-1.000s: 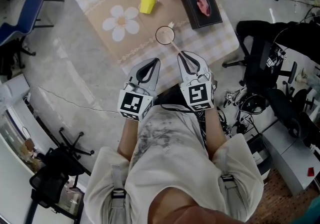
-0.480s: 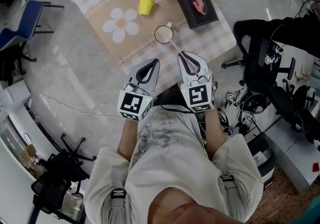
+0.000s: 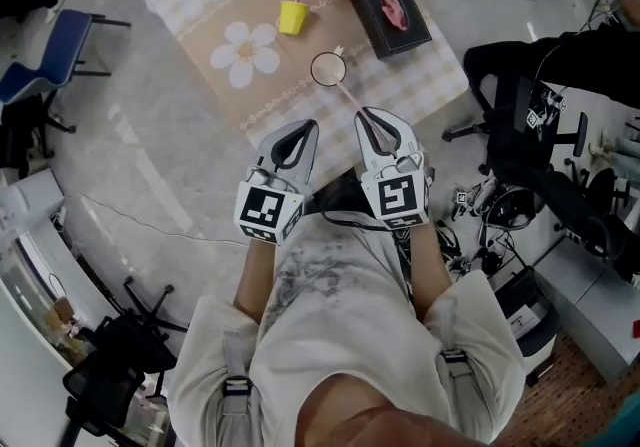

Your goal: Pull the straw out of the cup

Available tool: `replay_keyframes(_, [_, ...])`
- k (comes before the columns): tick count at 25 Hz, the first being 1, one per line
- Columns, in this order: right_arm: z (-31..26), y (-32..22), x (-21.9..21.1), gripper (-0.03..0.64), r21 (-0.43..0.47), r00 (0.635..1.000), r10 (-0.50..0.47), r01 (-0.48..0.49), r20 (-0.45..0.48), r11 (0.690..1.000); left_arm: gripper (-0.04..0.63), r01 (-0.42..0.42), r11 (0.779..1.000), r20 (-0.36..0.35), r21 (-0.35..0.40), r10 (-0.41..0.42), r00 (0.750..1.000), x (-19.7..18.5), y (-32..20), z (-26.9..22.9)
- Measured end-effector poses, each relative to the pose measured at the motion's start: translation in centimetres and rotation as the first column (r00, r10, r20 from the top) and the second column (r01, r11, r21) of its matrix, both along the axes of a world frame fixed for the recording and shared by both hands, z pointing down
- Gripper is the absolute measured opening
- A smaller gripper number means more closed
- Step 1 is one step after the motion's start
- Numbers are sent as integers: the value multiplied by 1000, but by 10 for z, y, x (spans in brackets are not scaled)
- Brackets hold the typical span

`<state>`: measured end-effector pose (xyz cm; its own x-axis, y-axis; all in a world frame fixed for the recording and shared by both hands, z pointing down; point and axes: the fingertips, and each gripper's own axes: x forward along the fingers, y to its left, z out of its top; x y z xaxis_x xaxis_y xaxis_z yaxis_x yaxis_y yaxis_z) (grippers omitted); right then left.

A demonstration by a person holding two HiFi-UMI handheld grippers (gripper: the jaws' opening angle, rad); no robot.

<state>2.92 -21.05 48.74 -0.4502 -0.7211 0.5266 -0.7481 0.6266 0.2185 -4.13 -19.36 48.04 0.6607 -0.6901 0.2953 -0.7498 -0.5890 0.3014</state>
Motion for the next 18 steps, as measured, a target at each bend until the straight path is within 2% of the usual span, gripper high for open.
replay_keyframes(18, [-51,30,-5,38,90,993,19,-30,118,996,-3,4,997,8,81,-5,1000,-12,24,-34])
